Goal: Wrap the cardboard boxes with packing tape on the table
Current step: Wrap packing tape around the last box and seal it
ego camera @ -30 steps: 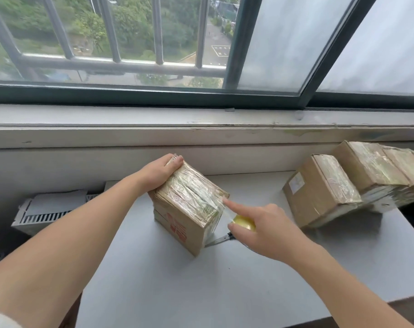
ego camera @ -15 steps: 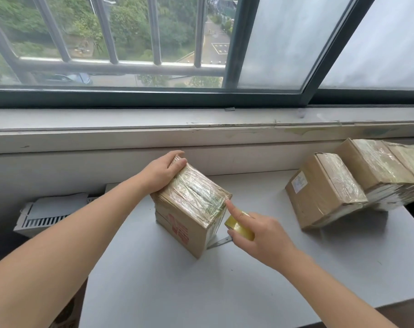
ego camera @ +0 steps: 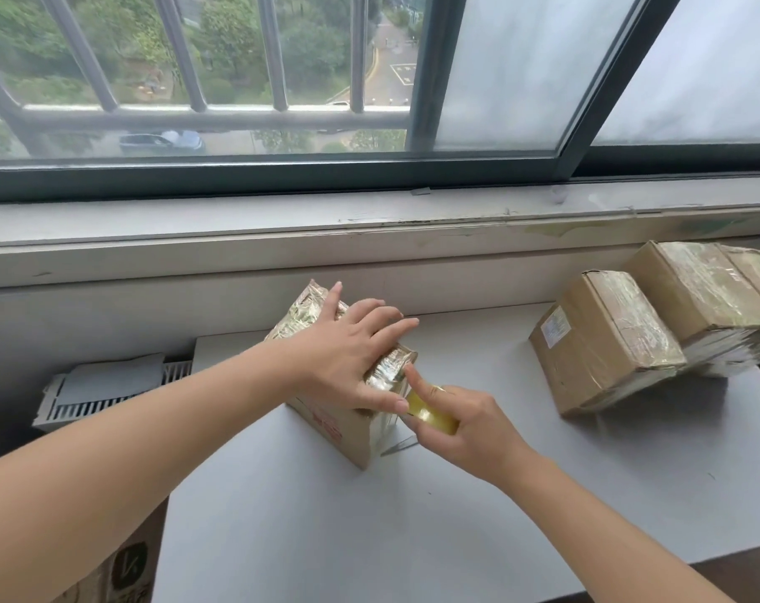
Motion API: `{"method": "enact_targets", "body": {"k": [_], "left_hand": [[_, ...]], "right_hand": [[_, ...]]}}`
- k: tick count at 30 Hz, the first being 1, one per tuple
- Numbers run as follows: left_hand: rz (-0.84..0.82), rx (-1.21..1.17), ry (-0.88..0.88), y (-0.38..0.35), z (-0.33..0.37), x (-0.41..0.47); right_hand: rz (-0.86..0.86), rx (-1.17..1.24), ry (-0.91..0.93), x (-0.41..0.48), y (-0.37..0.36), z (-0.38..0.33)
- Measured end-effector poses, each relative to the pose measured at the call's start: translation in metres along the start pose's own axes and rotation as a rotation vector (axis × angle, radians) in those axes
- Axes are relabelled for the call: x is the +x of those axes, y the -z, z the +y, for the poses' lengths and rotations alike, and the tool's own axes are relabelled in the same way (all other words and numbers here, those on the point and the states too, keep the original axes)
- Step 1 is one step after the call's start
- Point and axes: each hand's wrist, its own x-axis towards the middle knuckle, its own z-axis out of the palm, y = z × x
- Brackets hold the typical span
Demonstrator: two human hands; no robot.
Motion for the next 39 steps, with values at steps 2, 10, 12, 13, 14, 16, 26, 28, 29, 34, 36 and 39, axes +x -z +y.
{"method": "enact_targets", "body": {"k": [2,10,12,13,14,16,26,28,29,34,36,39], "left_hand": [[-0.063,0.031,0.035,0.007,0.009,0.001],[-0.15,0.063,-0.008,0.012,0.029,-0.015],[-0.148,0.103,-0.022,0.012,0.024,-0.021],[-0.12,0.121,-0.006,0.012,0.023,-0.023],[-0.086,0.129,0.02,0.012,0.023,-0.024],[-0.041,0.105,0.062,0.014,0.02,-0.024],[-0.105,0.013,0.074,0.027,0.02,-0.035],[-0.075,-0.038,0.062,0.031,0.015,-0.04],[-0.055,-0.066,0.061,0.033,0.013,-0.043],[0.169,-0.443,0.047,0.039,-0.014,-0.067],[0.23,-0.654,0.066,0.033,-0.023,-0.079],[0.277,-0.854,0.093,0.013,-0.029,-0.085]], "right_hand": [[-0.004,0.002,0.004,0.001,0.002,0.002],[-0.048,-0.01,-0.046,0.006,0.012,-0.003],[-0.064,0.0,-0.05,0.013,0.018,-0.007],[-0.074,0.001,-0.049,0.018,0.019,-0.011],[-0.086,0.001,-0.049,0.024,0.019,-0.016],[-0.087,-0.015,-0.032,0.034,0.02,-0.026],[-0.149,-0.059,0.025,0.032,0.007,-0.031],[-0.123,-0.033,0.039,0.033,0.009,-0.036],[-0.104,-0.031,0.046,0.034,0.011,-0.04],[0.01,-0.082,0.095,0.054,0.038,-0.069],[0.019,-0.074,0.125,0.062,0.055,-0.085],[-0.125,-0.119,0.115,0.074,0.071,-0.105]]}}
